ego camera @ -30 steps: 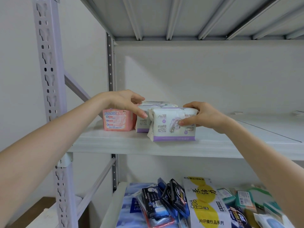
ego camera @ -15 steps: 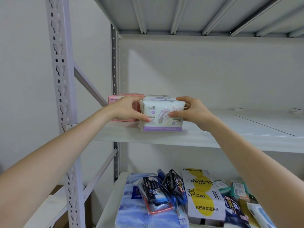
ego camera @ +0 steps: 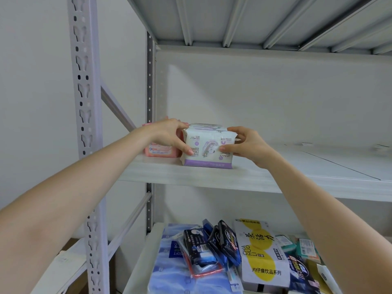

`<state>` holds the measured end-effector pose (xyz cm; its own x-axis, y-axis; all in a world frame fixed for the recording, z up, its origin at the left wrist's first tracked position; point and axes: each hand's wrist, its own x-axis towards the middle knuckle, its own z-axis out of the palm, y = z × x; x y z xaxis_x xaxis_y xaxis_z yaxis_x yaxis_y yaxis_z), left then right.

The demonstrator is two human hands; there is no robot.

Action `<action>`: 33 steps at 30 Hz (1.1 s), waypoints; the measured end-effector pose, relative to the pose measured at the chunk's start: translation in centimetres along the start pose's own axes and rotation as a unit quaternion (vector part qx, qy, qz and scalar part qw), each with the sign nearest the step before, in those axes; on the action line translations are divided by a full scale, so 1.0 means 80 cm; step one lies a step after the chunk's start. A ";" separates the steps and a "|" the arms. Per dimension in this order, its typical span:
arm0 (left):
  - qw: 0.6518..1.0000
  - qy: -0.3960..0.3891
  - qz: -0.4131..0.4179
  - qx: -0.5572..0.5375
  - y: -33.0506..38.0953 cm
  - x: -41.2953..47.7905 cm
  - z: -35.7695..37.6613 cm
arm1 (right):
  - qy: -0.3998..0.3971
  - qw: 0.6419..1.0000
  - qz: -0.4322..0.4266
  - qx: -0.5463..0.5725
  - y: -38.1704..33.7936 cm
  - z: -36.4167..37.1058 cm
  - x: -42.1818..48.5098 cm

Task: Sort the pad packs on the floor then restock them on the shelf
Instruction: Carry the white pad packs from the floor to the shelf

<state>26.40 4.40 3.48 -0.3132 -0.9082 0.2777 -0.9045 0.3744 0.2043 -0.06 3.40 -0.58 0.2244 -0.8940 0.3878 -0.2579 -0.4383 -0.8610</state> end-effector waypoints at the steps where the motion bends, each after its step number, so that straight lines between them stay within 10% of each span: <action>1: 1.000 0.002 0.000 0.008 -0.001 0.003 0.000 | 0.001 1.000 0.000 -0.008 0.002 0.000 0.003; 21: 0.997 0.070 0.013 0.014 -0.013 0.017 0.019 | 0.082 0.987 -0.039 -0.133 0.016 0.010 0.011; 33: 0.951 0.256 0.004 0.173 0.026 -0.083 0.096 | 0.181 0.861 -0.147 -0.452 0.047 0.028 -0.080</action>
<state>24.34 9.80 -5.15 -0.2183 -0.6618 0.7172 -0.9716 0.2163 -0.0962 -0.34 7.70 -7.09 0.1402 -0.6312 0.7629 -0.9024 -0.3986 -0.1639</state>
